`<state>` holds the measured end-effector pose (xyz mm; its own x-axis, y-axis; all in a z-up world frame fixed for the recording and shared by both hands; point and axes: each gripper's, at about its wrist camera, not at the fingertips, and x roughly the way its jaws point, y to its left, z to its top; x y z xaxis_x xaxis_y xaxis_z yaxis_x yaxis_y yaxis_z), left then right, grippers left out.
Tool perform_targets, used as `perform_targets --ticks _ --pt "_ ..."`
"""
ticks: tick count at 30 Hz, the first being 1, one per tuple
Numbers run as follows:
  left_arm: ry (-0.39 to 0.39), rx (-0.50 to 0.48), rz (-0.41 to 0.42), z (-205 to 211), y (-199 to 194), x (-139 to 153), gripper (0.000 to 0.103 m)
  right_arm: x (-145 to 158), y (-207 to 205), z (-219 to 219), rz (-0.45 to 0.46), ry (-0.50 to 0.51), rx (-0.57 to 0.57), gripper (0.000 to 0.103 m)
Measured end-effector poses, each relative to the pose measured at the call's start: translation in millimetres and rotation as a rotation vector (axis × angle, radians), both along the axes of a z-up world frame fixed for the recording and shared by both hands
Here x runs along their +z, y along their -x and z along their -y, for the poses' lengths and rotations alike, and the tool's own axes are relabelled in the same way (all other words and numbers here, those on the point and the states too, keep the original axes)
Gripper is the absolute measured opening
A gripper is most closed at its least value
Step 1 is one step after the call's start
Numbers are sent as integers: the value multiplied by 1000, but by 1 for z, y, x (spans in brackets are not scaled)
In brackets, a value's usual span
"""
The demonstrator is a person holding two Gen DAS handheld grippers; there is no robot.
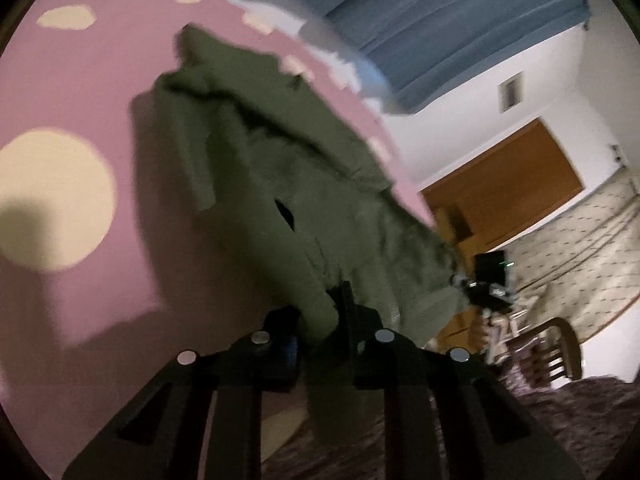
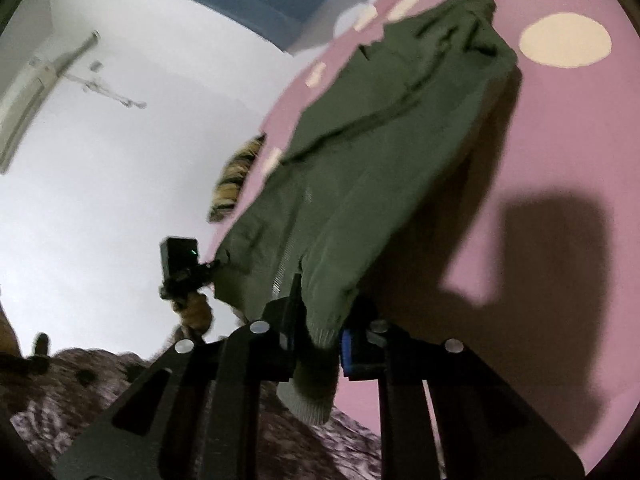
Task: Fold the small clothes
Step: 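Grasp the jacket hem with both grippers and lift it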
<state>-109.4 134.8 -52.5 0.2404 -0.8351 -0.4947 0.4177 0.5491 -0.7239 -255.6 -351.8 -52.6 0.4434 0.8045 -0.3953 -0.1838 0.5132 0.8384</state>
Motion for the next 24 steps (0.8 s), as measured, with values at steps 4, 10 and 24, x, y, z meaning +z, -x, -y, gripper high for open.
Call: perform_targets --ticks 4,10,24 --pt "114 7 19 5 -15 21 16 12 -10 10 41 -86 -26 14" --pt "325 83 45 0 -62 50 16 38 -47 40 133 -230 -106 14" --pt "291 283 -20 24 -220 33 16 20 -224 59 35 -369 -254 14"
